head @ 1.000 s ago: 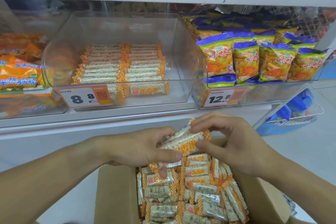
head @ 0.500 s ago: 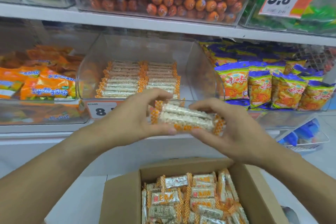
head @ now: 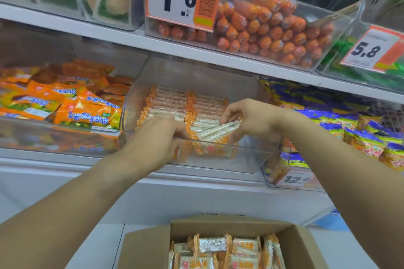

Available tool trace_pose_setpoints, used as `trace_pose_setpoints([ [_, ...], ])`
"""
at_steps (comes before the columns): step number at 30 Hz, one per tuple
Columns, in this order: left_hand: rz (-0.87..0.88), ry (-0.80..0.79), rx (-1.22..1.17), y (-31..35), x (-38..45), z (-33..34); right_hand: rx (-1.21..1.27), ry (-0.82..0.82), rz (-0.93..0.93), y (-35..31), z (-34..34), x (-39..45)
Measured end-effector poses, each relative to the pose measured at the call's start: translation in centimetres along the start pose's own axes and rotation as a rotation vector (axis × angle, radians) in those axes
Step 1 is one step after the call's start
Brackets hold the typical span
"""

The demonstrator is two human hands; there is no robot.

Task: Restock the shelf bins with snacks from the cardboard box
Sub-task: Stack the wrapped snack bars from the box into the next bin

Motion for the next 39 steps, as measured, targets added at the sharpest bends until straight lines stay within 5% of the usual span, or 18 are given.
trace_pose_setpoints([
  [5, -0.016, -0.009, -0.035, -0.4, 0.0, -0.1, 0.138, -0.186, 0.078, 0.3, 2.3, 1.3],
  [14, -0.074, -0.017, -0.075, -0.6, 0.0, -0.2, 0.318, -0.276, 0.142, 1.6, 3.9, 1.3],
  [39, -0.180, -0.079, -0.118, -1.1, 0.2, 0.5, -0.070, -0.122, 0.074, 0.7, 5.2, 4.3],
])
Point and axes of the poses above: each hand's wrist, its own x-axis towards the middle knuckle, its own z-axis out of the palm, y = z × x, the point moved 10 cm from there along x, towards the middle knuckle, and after that the axes turned 4 degrees about -x, right-handed, at the moved point
